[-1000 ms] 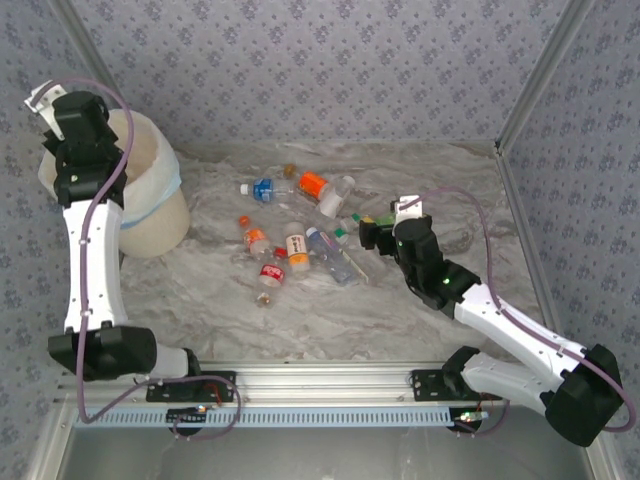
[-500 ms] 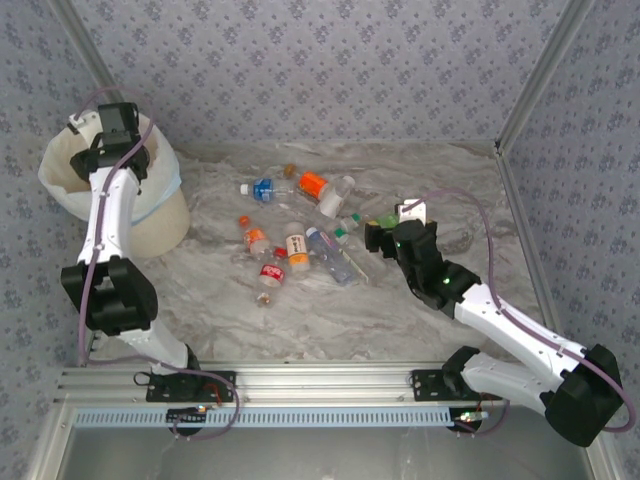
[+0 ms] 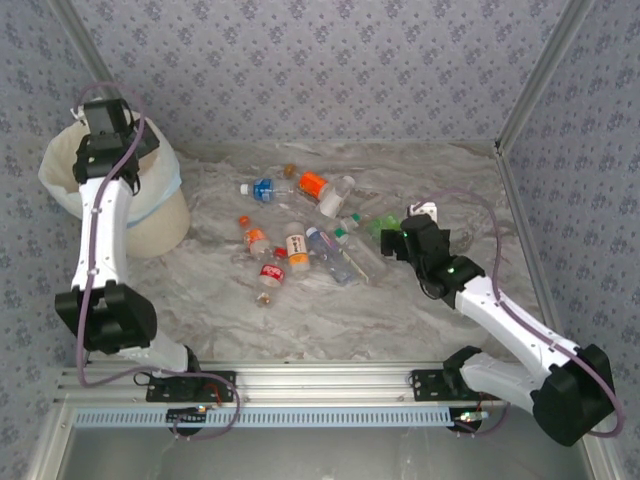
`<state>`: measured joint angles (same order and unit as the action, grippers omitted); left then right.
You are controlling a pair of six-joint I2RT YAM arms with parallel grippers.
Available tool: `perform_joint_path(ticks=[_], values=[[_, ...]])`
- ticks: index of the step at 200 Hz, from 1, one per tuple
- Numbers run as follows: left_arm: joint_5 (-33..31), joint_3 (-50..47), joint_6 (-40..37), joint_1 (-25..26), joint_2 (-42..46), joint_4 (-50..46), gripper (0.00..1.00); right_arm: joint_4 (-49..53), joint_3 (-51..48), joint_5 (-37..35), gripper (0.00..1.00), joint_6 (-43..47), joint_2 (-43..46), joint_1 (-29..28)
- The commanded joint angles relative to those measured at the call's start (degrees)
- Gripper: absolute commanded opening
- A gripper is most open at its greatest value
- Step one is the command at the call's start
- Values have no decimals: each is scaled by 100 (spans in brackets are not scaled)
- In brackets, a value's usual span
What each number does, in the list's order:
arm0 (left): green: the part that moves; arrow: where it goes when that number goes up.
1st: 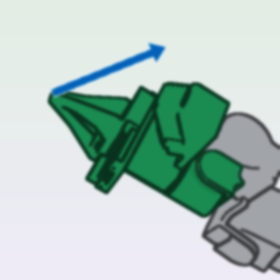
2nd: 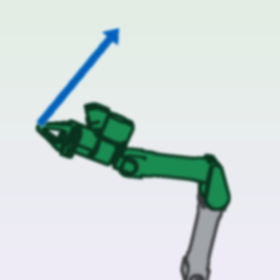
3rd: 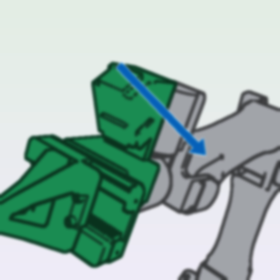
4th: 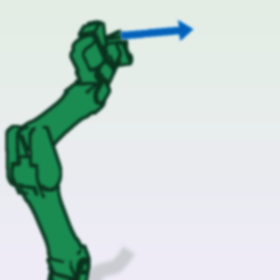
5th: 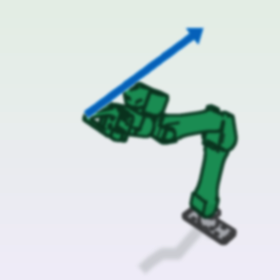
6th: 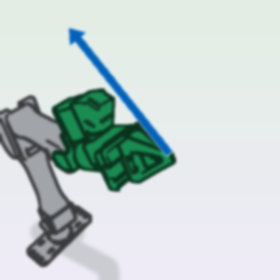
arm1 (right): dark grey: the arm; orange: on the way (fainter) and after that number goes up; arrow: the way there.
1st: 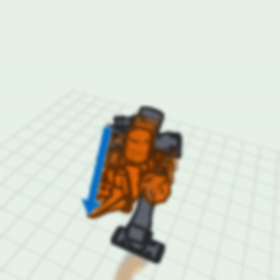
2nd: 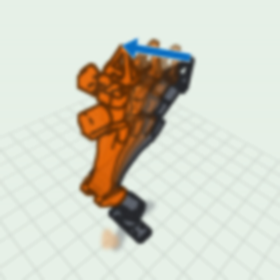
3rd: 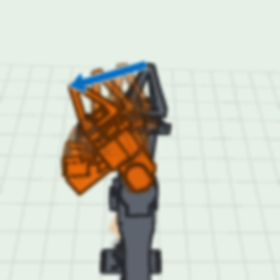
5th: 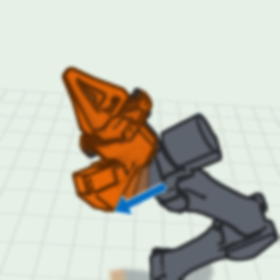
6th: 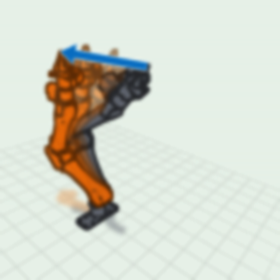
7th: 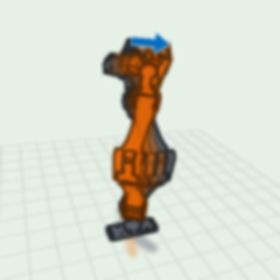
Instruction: Put the plastic bottles in the bin
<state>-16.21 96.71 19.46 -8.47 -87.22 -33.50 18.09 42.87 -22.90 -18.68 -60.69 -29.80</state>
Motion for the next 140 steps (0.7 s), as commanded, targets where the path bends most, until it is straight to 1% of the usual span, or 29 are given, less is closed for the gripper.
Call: perform_joint_path(ticks=[1,22,56,69,80,92,108,123,140], values=[[1404,-231,206,26,499,550,99,799,326,1002,100,359,-233,201],[2287,-580,430,26,837,949,100,1123,476,1688,98,732,-545,227],[3667,-1357,1188,30,1385,1862,99,1125,581,2221,94,864,-948,176],[3775,-1741,1648,126,1670,2136,99,1164,667,2506,93,942,-1171,160],[3892,-2083,1806,265,1951,2362,99,1235,787,2582,92,992,-1382,112],[3907,-2322,1785,484,2218,2451,99,1292,896,2593,92,1040,-1603,64],[3938,-2428,1679,725,2447,2297,99,1351,1047,2577,91,1114,-1887,15],[3975,-2478,1604,891,2596,2107,99,1388,1180,2564,87,1192,-2135,-12],[4037,-2614,1557,1017,2731,2030,99,1438,1329,2453,85,1237,-2383,-43]])
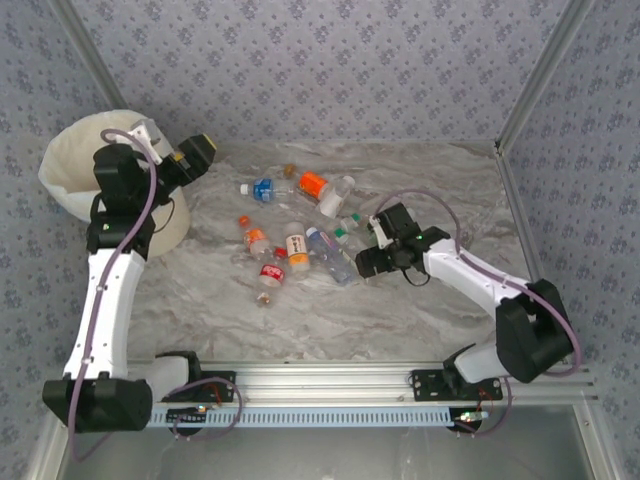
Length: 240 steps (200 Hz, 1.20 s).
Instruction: Put the plastic bottles in the bin
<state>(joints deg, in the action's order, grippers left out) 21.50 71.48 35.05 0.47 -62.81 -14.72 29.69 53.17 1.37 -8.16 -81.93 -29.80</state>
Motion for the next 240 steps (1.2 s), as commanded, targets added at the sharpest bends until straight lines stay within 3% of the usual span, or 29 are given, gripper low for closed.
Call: perform_joint_path(ticks=[1,61,129,167,240], values=[[267,-100,0,126,297,144,100,280,308,24,85,189,-269,-39],[171,-462,-41,202,397,-44,99,379,614,346,83,538,-980,-196],[285,-570,-131,219,348,-45,99,352,600,33,76,630,-1439,-306],[318,-618,-80,242,280,30,99,278,446,-29,62,706,-1263,-366],[649,-570,-129,484,11,13,99,-346,3,-232,54,647,81,-499]])
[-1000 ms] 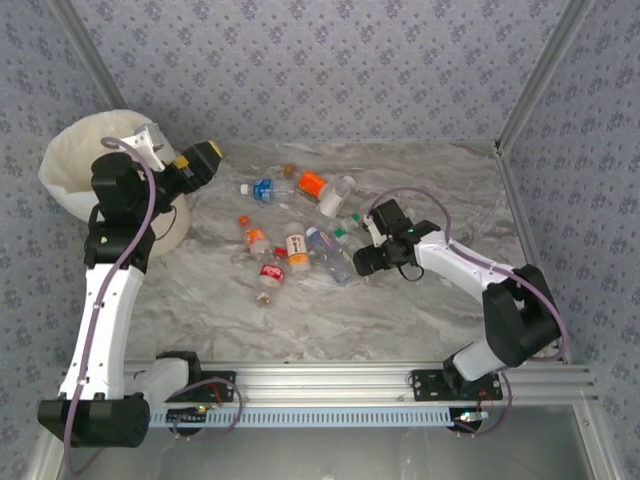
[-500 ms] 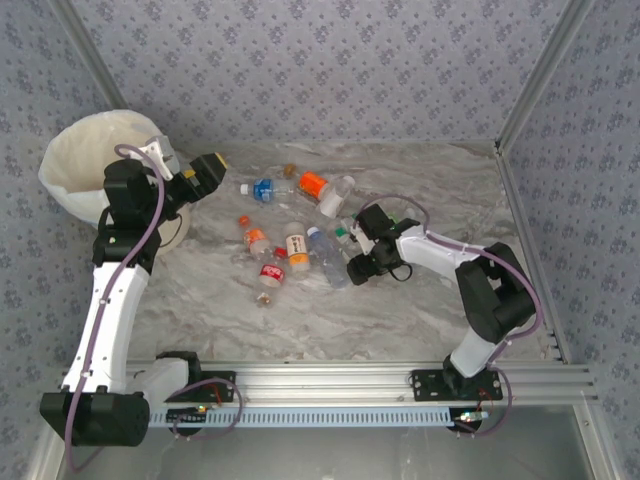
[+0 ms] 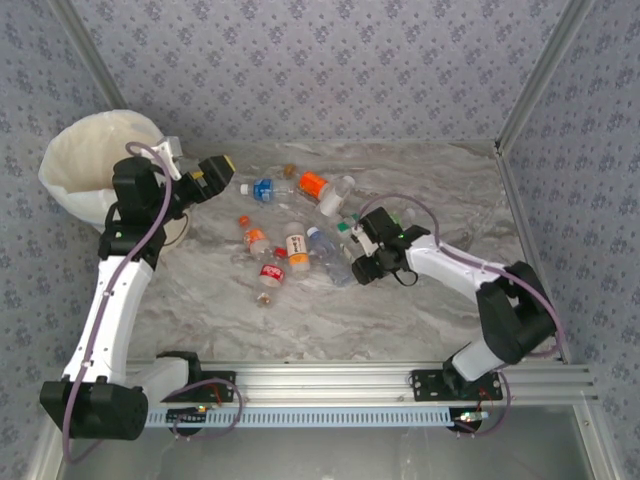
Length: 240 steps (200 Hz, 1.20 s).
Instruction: Put the plastic bottles in the bin
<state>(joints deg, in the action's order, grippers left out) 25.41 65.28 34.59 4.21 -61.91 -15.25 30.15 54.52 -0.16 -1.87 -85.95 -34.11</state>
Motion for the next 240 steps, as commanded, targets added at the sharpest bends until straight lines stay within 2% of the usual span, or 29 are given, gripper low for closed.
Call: perform_joint_path(ticks=[1,48,79,109,145,171,214,240], values=[[260,58,-84,117,-81,66,99,-407,-138,-75,54,14,500,-69],[407,189,-227,551,-362,109,99,-1352,-484,749,52,-67,1258,-75],[223,255,-334,903,-525,128,99,-2004,-623,1325,52,-349,1471,-100],[388,357,-478,1324,-778,229,99,-2654,-670,1659,52,-599,1408,-220],[-18,422,-463,1847,-1119,375,100,-3532,-605,2052,52,-854,1168,-431],[-236,555,-359,2085,-1402,443,98,-3683,-328,2053,52,-800,890,-639],[-462,534,-194,2189,-1578,638,84,-4305,-201,2212,53,-1000,688,-790],[-508,524,-190,2189,-1596,648,61,-4369,-128,2172,53,-1010,630,-880]])
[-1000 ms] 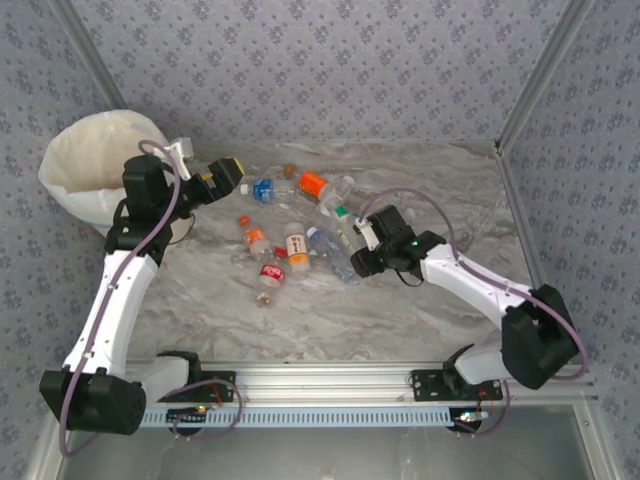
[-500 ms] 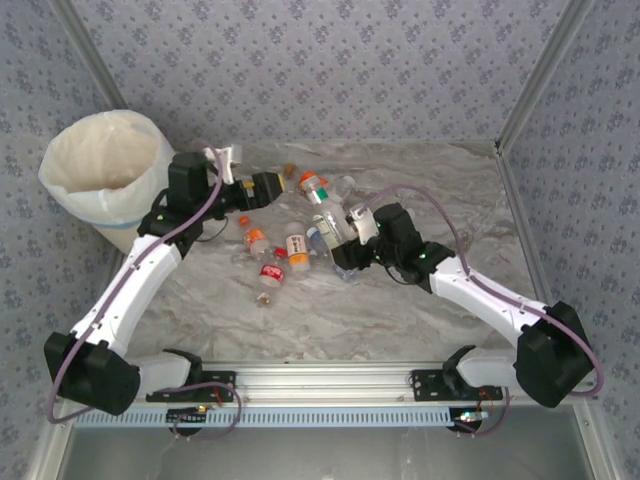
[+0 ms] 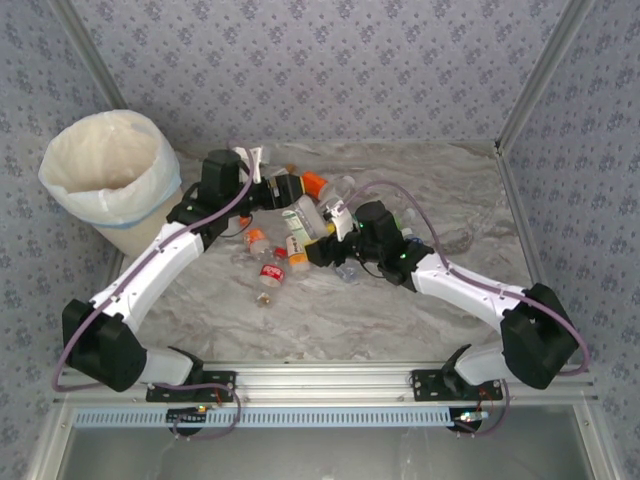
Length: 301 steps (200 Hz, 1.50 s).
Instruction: Put the plastic bottles in the bin
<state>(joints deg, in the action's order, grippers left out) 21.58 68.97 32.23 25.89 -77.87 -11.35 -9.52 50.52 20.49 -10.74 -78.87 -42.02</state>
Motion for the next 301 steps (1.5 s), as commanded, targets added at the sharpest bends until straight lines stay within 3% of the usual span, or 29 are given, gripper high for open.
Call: perform_joint_path(ticks=[1,12,33,83,121,159,182,197,209,301], values=[[-131,153,47,21,4,262,60,-402,273,106,53,-122,-81,-88],[-141,126,72,29,26,305,50,-402,283,123,54,-114,-96,-108],[-111,35,116,38,57,469,41,-429,296,187,55,-121,-124,-144],[-175,-24,107,34,92,530,34,-336,324,119,69,-82,-123,-168],[-663,-52,150,38,199,389,26,27,249,-386,82,85,129,-154],[-1129,-96,-16,11,385,224,24,388,21,-1556,93,-1,636,-61],[-1341,74,-215,-62,467,-98,23,718,-86,-2737,95,-253,884,38],[-1509,167,-424,-93,530,-256,23,1580,62,-4120,94,-1002,888,150],[-1697,208,-554,-131,577,-383,23,2301,199,-4622,94,-1616,844,316],[-2774,1140,-1537,-784,777,-1323,24,2268,-221,-4545,97,-2099,1023,677]])
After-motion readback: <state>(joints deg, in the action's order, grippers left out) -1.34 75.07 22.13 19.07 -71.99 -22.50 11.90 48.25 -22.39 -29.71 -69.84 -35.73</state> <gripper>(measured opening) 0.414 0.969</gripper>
